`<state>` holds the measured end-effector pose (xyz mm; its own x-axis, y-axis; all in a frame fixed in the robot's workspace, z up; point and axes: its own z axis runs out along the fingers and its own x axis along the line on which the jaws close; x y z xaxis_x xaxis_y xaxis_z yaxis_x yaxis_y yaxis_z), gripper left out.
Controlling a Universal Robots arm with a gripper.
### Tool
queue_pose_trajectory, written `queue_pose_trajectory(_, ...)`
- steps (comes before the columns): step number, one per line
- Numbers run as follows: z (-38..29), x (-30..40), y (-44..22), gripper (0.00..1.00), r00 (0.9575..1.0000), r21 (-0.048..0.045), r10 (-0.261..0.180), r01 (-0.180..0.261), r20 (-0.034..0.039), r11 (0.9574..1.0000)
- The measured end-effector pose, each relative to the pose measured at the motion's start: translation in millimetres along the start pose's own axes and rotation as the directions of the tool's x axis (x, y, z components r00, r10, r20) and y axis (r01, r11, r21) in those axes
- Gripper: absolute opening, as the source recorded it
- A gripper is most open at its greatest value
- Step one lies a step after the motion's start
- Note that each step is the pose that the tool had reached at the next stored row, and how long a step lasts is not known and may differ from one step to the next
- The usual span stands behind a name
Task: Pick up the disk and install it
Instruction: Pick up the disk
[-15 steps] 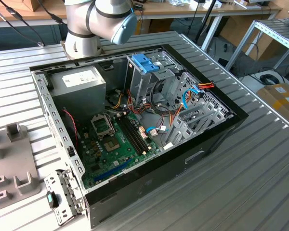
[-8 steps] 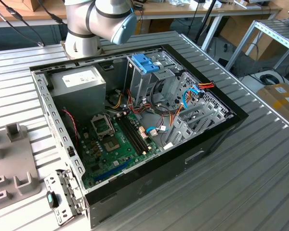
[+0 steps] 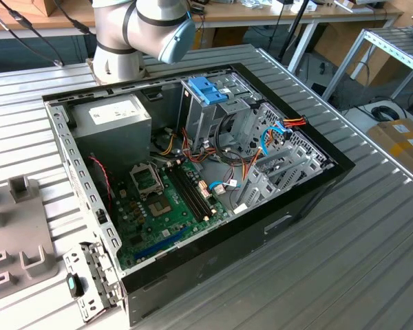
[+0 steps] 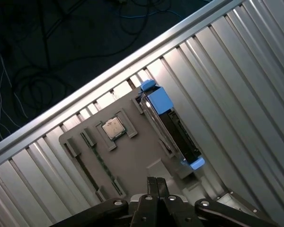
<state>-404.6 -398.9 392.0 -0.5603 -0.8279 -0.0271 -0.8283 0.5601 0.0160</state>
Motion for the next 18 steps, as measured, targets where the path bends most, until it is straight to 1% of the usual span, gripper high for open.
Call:
queue_pose_trajectory(10, 0.0, 0.0, 0.0, 0.11, 0.9994, -0.0009, -0.035, 0.035, -0.0006, 0.9994)
queue_pose_trajectory(18, 0.0, 0.0, 0.0, 0.11, 0.9975, -0.002, -0.07, 0.07, -0.0011, 0.9975)
